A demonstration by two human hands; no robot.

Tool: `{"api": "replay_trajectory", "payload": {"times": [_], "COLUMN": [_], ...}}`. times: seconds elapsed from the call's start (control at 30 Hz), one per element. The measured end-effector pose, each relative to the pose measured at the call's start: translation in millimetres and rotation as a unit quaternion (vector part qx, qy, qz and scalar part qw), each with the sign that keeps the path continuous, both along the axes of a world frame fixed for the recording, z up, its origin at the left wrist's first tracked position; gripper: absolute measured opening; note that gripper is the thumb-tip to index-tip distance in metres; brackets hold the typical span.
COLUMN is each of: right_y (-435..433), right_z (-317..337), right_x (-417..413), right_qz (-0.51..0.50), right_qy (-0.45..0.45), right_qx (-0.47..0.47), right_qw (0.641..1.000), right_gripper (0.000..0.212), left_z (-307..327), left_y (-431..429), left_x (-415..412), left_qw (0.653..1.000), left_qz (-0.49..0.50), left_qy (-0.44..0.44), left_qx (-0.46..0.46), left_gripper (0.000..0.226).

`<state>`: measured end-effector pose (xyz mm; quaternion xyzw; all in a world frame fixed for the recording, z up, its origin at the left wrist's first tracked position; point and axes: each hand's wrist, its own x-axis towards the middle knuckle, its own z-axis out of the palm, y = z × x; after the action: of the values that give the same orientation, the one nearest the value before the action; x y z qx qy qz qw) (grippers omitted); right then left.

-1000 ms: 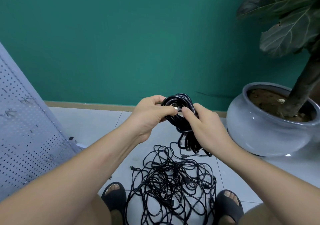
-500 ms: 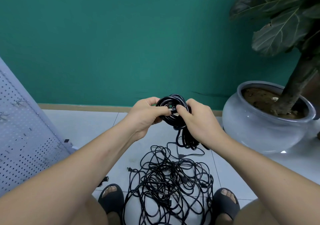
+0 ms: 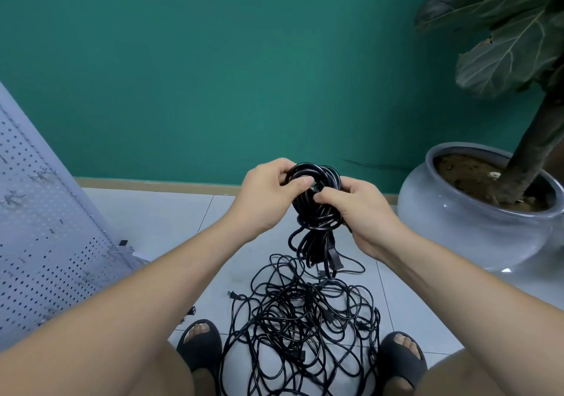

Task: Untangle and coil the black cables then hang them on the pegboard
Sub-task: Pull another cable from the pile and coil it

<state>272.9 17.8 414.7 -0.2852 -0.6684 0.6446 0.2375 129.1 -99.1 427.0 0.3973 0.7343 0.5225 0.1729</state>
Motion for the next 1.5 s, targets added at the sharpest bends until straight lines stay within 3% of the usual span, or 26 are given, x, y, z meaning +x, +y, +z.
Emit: {"api": "replay_trajectory", "payload": {"times": [0.1, 0.27, 0.47, 0.57, 0.77, 0.97, 1.07, 1.13, 1.23, 1.33, 1.5], "right_y": [-4, -10, -19, -18, -34, -39, -43, -37, -24, -11, 0], "right_z": [2, 8, 6, 6, 11, 21, 27, 33, 38, 40, 40], "right_x": [0, 0, 2, 1, 6, 15, 17, 18, 15, 14, 23], "right_qz": [-0.044, -0.112, -0.148, -0.125, -0.033, -0.019, -0.016, -0.04, -0.079, 0.021, 0.149], "right_qy": [0.016, -0.021, -0.064, -0.071, -0.035, 0.047, 0.09, 0.111, 0.088, 0.039, 0.036], "right_qx": [0.048, 0.173, 0.361, 0.435, 0.518, 0.52, 0.528, 0.528, 0.41, 0.192, 0.136], "right_qw": [0.998, 0.978, 0.918, 0.889, 0.854, 0.853, 0.844, 0.841, 0.904, 0.98, 0.979], "right_gripper": [0.006, 0.019, 0.013, 0.019, 0.037, 0.052, 0.044, 0.033, 0.025, 0.031, 0.023], "left_z": [-3, 5, 9, 13, 17, 21, 24, 25, 24, 23, 25], "left_y": [2, -3, -6, -12, -19, -24, -26, -30, -35, -36, -38], "left_x": [3, 9, 25, 30, 15, 10, 2, -5, -3, 2, -1], "left_qw": [1.0, 0.989, 0.983, 0.974, 0.975, 0.975, 0.973, 0.969, 0.959, 0.949, 0.948], "left_qz": [0.004, 0.15, 0.055, -0.006, -0.026, -0.013, -0.01, -0.059, -0.144, -0.183, -0.196], "left_qy": [0.016, -0.003, -0.169, -0.214, -0.187, -0.159, -0.16, -0.18, -0.207, -0.225, -0.228], "left_qx": [-0.007, 0.011, 0.053, 0.068, 0.12, 0.153, 0.166, 0.156, 0.132, 0.122, 0.101], "left_gripper": [0.009, 0.047, 0.012, 0.03, 0.048, 0.056, 0.045, 0.044, 0.045, 0.041, 0.042]}}
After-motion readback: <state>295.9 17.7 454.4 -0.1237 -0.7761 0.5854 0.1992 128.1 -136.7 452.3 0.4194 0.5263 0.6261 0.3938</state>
